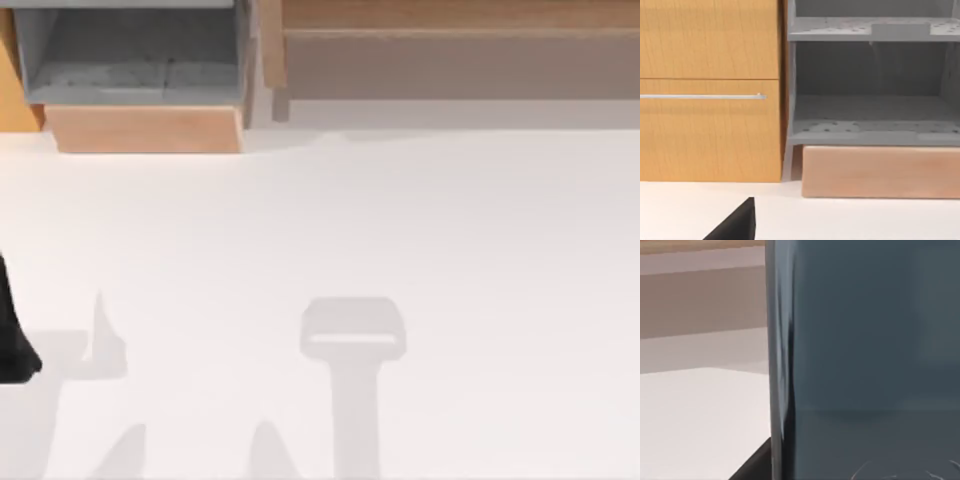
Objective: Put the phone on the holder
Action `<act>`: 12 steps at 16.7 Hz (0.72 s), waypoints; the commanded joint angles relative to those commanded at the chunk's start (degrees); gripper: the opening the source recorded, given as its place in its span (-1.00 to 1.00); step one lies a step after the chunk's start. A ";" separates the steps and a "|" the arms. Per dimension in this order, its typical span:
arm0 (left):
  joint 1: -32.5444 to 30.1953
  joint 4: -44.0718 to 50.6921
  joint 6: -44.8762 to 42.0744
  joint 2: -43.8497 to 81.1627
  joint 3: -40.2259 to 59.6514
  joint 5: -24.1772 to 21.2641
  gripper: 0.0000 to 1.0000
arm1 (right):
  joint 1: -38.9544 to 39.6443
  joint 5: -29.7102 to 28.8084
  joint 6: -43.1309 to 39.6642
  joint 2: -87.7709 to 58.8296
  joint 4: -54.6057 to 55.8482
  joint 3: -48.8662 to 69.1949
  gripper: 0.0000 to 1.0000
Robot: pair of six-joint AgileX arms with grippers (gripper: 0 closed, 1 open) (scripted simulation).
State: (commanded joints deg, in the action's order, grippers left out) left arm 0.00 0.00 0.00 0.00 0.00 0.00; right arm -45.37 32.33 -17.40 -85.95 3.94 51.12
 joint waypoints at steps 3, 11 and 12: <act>0.00 0.00 0.00 0.00 0.00 0.00 1.00 | -0.07 0.05 0.00 -0.01 0.12 0.00 -1.00; 0.00 0.00 0.00 0.00 0.00 0.00 1.00 | 2.89 -2.63 0.20 -4.73 2.72 2.64 -1.00; 0.00 0.00 0.00 0.00 0.00 0.00 1.00 | 3.42 -3.28 0.44 -6.15 3.68 3.19 -1.00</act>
State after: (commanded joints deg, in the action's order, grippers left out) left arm 0.00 0.00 0.00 0.00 0.00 0.00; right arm -41.95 29.04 -16.96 -92.10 7.62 54.31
